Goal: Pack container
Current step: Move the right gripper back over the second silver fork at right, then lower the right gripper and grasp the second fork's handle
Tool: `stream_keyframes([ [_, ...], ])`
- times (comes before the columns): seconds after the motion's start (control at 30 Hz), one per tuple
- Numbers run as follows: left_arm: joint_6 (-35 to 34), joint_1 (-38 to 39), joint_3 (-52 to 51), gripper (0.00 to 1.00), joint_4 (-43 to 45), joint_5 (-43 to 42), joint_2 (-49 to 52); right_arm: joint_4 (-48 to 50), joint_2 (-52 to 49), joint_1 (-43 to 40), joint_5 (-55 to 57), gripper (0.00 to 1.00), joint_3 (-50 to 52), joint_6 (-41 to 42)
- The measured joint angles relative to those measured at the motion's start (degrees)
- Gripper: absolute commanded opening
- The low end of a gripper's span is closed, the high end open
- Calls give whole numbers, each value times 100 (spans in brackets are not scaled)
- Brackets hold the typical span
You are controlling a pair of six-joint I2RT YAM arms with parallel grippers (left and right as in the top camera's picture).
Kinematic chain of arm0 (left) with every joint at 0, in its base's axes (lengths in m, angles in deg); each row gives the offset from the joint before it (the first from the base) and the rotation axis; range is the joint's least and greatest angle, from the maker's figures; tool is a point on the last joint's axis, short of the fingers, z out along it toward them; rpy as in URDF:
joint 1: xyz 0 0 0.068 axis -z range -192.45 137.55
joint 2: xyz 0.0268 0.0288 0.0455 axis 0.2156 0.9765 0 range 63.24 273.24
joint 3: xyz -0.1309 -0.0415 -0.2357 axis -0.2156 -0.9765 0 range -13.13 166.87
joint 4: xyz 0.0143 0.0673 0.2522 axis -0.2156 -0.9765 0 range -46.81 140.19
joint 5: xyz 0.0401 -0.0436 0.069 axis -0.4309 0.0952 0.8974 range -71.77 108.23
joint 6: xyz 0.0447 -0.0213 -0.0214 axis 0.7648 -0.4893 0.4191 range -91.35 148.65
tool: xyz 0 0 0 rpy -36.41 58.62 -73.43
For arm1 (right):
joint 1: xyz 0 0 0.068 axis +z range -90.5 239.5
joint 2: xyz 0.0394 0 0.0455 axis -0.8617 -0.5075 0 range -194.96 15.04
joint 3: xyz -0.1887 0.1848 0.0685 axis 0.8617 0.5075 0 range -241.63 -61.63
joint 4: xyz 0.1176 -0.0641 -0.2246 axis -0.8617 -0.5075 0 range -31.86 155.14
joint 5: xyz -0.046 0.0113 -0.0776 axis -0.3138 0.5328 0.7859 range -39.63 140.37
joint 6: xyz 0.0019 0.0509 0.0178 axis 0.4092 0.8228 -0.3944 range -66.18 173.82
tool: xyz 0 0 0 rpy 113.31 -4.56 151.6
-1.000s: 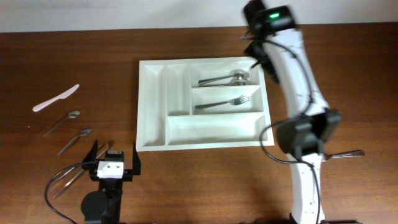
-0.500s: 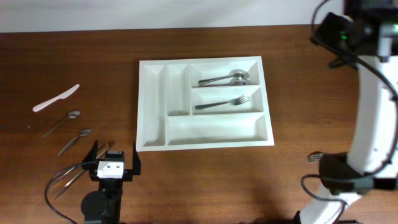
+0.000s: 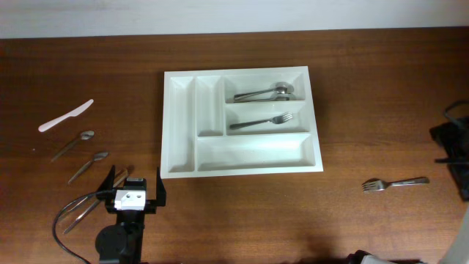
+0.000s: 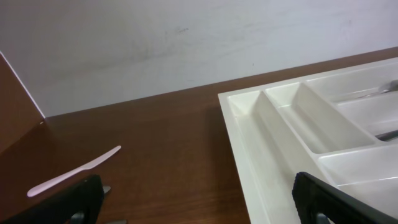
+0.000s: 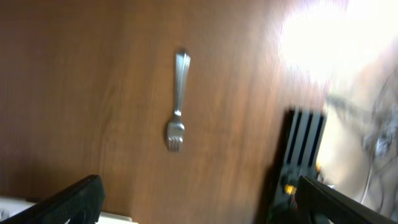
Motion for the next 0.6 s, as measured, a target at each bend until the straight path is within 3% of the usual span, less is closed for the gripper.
stream_keyframes([
  [0.3, 0, 0, 0, 99, -2, 0, 0, 1764, -382, -186, -649, 99, 1620, 658],
  [0.6, 0, 0, 0, 99, 0, 0, 0, 2511, -612, -192, -750, 99, 2197, 522],
])
